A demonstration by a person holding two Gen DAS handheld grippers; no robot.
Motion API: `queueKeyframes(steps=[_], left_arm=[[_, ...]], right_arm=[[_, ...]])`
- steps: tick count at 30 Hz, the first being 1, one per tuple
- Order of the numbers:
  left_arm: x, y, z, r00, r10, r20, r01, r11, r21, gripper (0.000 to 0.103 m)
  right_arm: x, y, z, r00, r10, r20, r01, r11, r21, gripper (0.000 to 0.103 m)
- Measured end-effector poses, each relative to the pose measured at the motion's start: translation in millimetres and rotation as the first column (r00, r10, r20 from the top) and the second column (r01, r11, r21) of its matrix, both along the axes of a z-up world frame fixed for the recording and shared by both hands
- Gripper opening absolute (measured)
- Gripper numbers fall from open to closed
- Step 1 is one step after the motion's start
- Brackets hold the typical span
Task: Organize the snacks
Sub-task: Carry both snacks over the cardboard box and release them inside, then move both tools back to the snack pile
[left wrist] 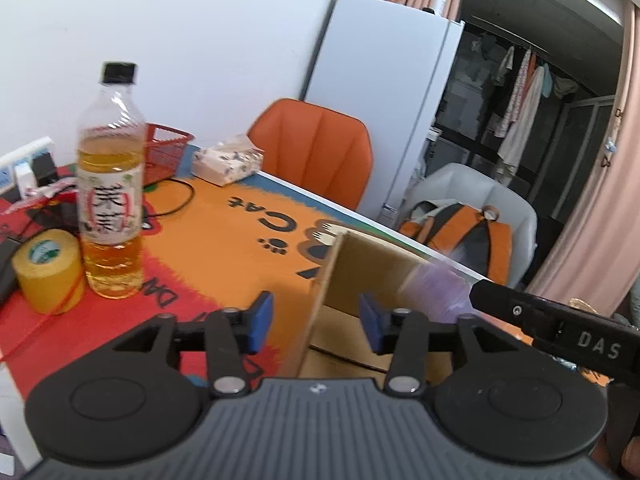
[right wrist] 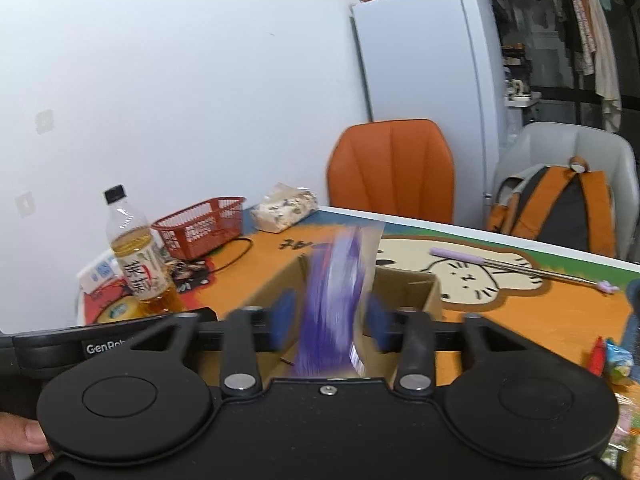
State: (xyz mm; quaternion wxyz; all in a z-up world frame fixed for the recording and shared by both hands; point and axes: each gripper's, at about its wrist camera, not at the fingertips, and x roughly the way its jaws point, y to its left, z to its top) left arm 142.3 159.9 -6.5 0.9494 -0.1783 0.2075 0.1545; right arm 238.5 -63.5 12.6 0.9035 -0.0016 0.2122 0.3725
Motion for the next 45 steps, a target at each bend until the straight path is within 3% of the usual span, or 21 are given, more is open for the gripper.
queueKeyframes(steps=[3,5,13,19,23,34,45], left_arm=[[-8,-1,3,0.999,0.034,0.005,-0.034,0.999,0.004,0.065],[-11,-4,4,0.999,0.044,0.010,-0.044,0.999,0.005,0.069],[-21,-32,3,0.999,0.036,0.032,-0.037,0.999,0.026,0.093],[-21,-53,3,1.000,0.000,0.026,-0.001,0.999,0.043,0.096],[-21,-67,2,0.999,-0.027,0.026,0.026,0.998,0.060,0.098],[-24,-91,-5,0.996,-0.092,-0.003,0.093,0.994,0.056,0.099],[-21,-118,-6,0.974,-0.222,-0.051,0.224,0.974,0.037,0.099]], right_arm=[[-4,-5,-2,1.000,0.000,-0.021,0.001,1.000,0.006,0.063],[-6,-10,-3,1.000,-0.007,-0.029,0.007,1.000,0.003,0.070],[-21,-53,-4,0.997,-0.077,-0.018,0.077,0.997,-0.011,0.081],[-27,-84,-1,0.992,-0.123,-0.006,0.123,0.992,0.005,0.100],[-29,-101,-4,0.990,-0.141,-0.015,0.141,0.990,0.001,0.103],[-34,-138,-13,0.979,-0.193,-0.066,0.194,0.981,0.011,0.103],[-42,-174,-14,0.966,-0.233,-0.111,0.233,0.972,-0.013,0.103]])
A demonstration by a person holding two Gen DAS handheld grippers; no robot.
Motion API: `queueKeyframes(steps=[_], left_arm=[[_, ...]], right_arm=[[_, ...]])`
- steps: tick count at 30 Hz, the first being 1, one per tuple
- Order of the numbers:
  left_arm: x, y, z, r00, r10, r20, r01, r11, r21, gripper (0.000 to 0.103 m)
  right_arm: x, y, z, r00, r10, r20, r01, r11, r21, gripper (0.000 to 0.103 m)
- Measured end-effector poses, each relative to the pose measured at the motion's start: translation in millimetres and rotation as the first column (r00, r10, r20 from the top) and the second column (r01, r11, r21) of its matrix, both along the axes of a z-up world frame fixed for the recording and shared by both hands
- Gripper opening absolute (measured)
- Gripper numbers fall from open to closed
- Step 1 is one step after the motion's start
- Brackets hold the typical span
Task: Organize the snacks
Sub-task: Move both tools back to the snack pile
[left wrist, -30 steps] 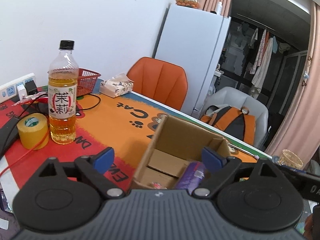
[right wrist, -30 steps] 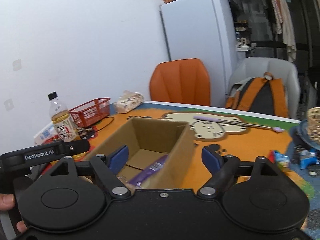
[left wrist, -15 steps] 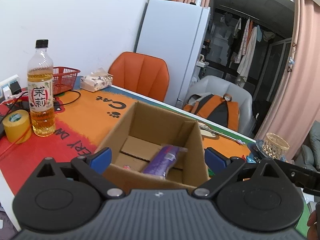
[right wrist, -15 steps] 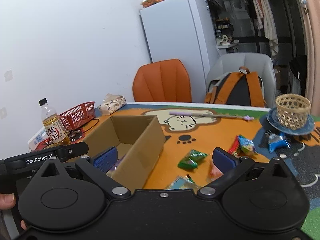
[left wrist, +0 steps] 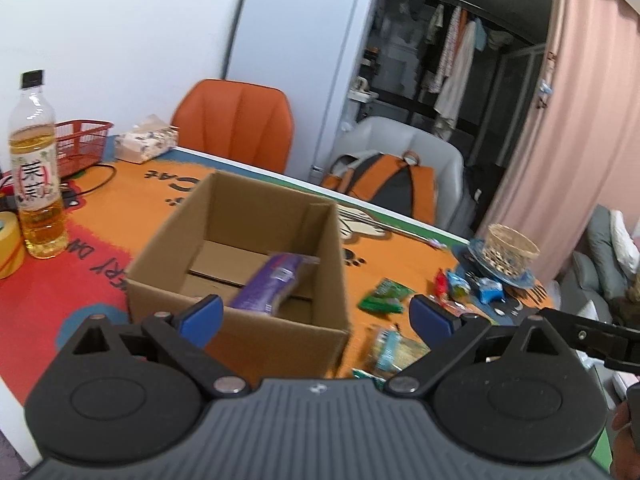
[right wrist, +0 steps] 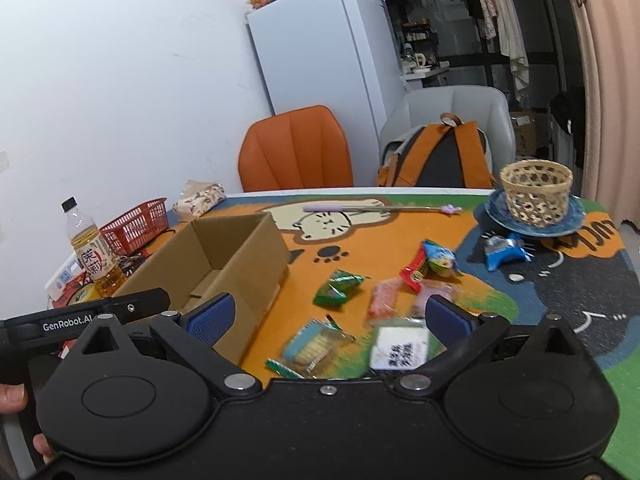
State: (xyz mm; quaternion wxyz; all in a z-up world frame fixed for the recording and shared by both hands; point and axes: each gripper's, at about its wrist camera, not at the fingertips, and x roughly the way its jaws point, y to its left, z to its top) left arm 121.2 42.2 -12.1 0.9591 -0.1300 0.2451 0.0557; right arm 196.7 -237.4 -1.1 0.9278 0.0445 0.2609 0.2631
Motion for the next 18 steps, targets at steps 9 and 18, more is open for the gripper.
queueKeyframes(steps=[9,18], left_arm=[[3,-24,-7,0.995,-0.090,-0.044,0.090,0.996,0.012,0.099],[3,-40,-17,0.985,-0.159,-0.060,0.160,0.987,0.007,0.099]], right_arm=[[-3,-26,-8,0.999,-0.042,-0.024,0.042,0.999,-0.001,0.103],[-4,-47,-21,0.995,-0.082,-0.049,0.082,0.997,-0.006,0.103]])
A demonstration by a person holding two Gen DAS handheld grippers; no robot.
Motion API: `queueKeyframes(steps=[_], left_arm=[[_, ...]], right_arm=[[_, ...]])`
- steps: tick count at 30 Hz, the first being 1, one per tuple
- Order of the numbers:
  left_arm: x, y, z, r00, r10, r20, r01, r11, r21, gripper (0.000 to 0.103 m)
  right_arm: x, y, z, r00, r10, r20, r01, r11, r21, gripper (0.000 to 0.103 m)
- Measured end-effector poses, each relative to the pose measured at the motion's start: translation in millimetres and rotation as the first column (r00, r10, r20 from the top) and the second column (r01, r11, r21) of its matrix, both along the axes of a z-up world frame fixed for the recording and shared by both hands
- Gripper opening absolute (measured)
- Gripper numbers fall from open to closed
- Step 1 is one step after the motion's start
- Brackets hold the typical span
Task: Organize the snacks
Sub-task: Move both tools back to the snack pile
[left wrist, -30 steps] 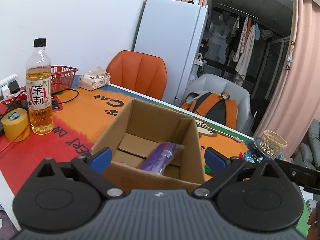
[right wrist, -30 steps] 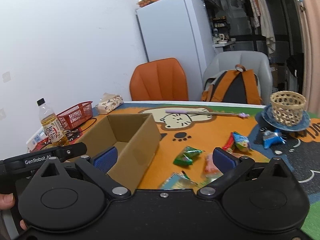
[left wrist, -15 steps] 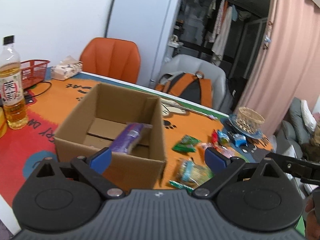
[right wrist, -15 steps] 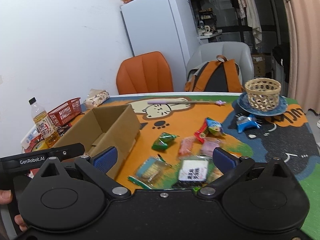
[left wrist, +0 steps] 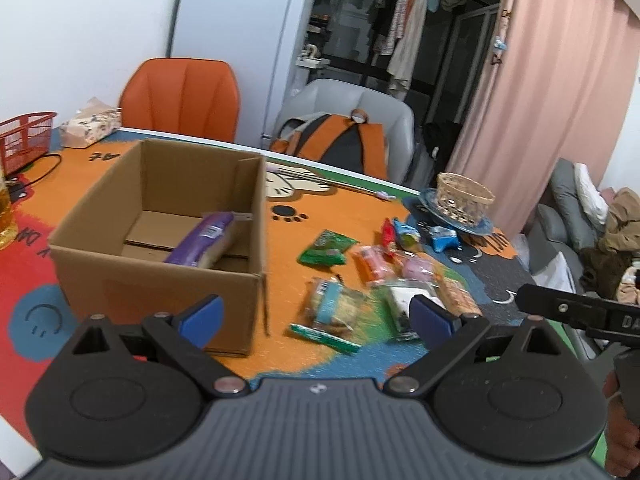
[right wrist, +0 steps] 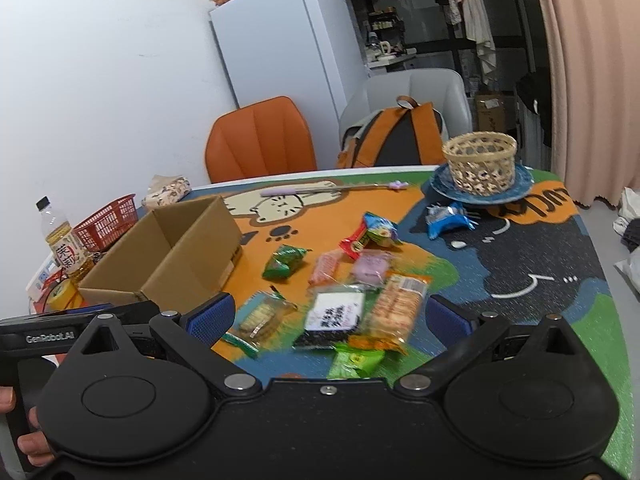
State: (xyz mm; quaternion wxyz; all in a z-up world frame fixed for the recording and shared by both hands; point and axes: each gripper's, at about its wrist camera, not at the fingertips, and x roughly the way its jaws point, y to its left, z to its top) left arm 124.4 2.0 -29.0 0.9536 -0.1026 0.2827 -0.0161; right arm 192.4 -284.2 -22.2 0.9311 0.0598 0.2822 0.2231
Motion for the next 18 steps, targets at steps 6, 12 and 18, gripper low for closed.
queueKeyframes(steps=[6,12,18], left_arm=[[6,-14,-8,0.999,-0.037,-0.006,0.037,0.999,-0.009,0.098],[15,-22,-21,0.998,-0.050,-0.026,0.049,0.999,-0.019,0.092],[27,-26,-32,0.997,-0.059,-0.044,0.058,0.998,-0.012,0.082]], right_arm=[[-2,-9,-9,1.000,-0.011,-0.016,0.011,1.000,-0.010,0.103],[1,-11,-24,0.998,-0.021,-0.054,0.020,1.000,-0.021,0.095],[10,1,-43,0.993,-0.011,-0.116,0.008,1.000,-0.026,0.082]])
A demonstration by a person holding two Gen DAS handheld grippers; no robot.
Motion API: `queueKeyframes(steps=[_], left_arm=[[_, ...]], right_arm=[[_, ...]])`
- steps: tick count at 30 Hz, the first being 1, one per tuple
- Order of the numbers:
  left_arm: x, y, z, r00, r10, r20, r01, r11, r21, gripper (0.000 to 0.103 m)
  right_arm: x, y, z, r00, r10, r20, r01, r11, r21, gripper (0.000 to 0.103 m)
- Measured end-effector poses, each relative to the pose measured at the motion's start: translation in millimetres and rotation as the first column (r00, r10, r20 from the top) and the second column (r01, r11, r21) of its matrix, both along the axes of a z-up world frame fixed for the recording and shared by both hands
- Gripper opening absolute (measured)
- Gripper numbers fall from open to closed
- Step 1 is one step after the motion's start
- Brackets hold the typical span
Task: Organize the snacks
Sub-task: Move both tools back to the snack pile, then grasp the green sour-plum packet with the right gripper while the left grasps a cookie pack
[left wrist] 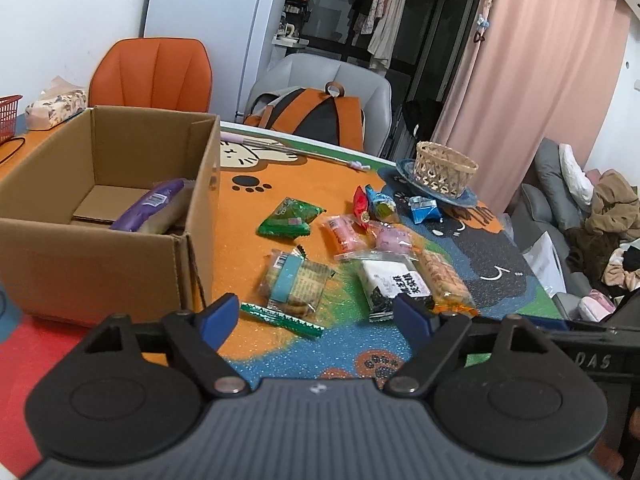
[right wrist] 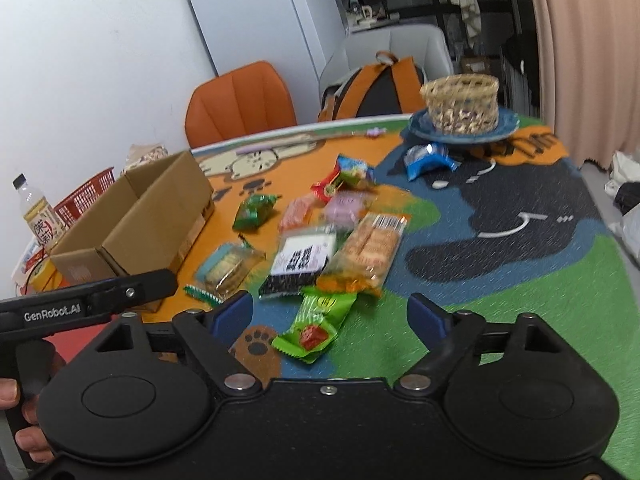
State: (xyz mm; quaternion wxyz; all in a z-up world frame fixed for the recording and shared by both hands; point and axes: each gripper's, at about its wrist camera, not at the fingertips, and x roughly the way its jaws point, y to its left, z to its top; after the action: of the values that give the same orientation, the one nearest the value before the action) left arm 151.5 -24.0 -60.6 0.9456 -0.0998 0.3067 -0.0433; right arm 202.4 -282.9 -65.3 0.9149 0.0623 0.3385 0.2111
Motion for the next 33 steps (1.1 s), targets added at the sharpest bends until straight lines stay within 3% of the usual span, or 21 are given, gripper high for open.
queueKeyframes(steps=[9,14,33], left_arm=[[15,-6,-8,1.000,-0.005,-0.001,0.005,1.000,0.023,0.072],[22,-14,-10,1.000,-0.002,0.004,0.002,0.999,0.039,0.071],[47,-23,-26,0.997,0.072,0.029,-0.075,0.993,0.088,0.071]], right_arm=[[14,14,-19,0.998,0.000,-0.061,-0.001,1.000,-0.015,0.061],[17,12,-25,0.996,0.012,-0.089,-0.013,1.000,-0.002,0.034],[16,-13,-15,0.995,-0.086,-0.040,0.085,0.996,-0.027,0.031]])
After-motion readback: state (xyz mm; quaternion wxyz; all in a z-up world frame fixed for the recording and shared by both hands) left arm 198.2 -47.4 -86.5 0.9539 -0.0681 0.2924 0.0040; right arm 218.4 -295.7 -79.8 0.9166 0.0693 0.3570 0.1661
